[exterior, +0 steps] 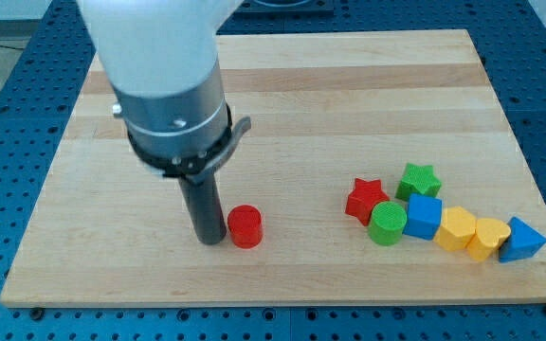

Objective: Keep the red circle to the left of red star

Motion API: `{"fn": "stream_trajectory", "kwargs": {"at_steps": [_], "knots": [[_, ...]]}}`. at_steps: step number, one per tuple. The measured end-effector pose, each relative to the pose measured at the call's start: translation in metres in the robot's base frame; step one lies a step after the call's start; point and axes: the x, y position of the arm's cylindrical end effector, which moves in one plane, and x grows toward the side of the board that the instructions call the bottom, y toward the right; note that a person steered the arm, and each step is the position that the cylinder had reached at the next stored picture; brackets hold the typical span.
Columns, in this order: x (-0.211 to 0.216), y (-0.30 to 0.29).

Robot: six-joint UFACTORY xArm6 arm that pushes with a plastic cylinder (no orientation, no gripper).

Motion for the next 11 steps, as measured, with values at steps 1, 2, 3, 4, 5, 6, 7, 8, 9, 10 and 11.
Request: {"fn": "stream_trajectory", "kwargs": {"at_steps": [1, 2, 3, 4, 5, 6, 7, 8, 9, 10, 11], "knots": [[0.006, 0.038], [0.002, 0.052], [-0.015, 0.052], [-0.03, 0.052], [-0.043, 0.035], [-0.044, 0.033], [-0.046, 0.044], [-0.06, 0.058], [-0.06, 0.095], [-0.056, 0.125], [-0.056, 0.125]]}}
